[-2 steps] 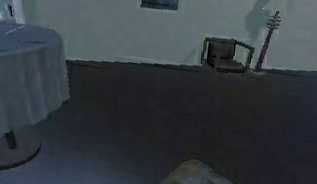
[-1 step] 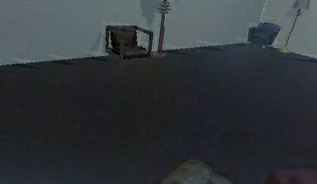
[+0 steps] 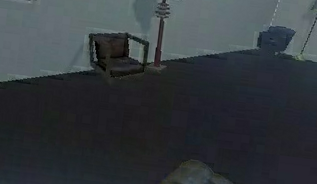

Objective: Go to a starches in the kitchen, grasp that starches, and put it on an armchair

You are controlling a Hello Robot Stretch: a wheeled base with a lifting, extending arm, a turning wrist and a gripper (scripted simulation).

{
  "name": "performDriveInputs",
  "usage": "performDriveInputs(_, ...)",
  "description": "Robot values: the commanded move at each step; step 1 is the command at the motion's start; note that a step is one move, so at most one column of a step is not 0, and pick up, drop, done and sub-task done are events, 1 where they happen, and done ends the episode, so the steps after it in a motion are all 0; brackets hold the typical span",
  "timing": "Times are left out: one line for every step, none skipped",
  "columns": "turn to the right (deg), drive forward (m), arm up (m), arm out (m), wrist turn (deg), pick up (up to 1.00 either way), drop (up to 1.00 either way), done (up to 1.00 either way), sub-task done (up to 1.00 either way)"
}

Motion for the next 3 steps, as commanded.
performDriveInputs(15.0, 0.00, 0.00, 0.00, 0.0, 0.00, 0.00, 0.00, 0.00)
performDriveInputs(0.0, 0.10, 0.00, 0.00, 0.0, 0.00, 0.00, 0.00, 0.00)
performDriveInputs(33.0, 0.00, 0.00, 0.00, 0.0, 0.00, 0.00, 0.00, 0.00)
